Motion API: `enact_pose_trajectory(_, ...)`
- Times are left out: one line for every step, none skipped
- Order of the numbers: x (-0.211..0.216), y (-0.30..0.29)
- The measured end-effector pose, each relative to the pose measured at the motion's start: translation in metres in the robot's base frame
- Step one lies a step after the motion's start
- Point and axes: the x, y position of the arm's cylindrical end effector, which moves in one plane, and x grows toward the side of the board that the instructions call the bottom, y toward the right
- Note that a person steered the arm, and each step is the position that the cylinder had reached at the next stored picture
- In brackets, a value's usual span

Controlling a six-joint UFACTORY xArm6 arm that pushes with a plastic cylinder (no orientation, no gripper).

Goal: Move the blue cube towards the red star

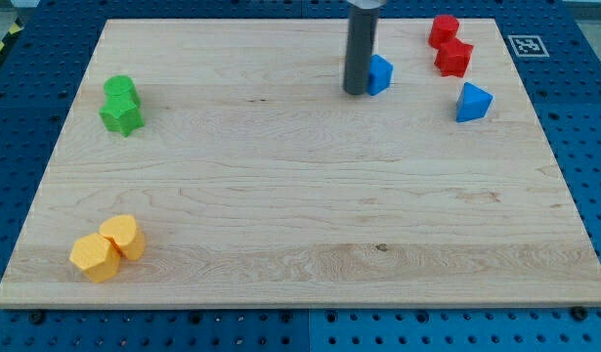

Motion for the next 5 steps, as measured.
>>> enact_pose_trajectory(0.000,0.013)
enact_pose_trajectory(-0.008,0.001)
enact_pose_trajectory(-0.027,0.001)
enact_pose_trajectory(-0.028,-0.001)
enact_pose_trajectory(-0.029,-0.011)
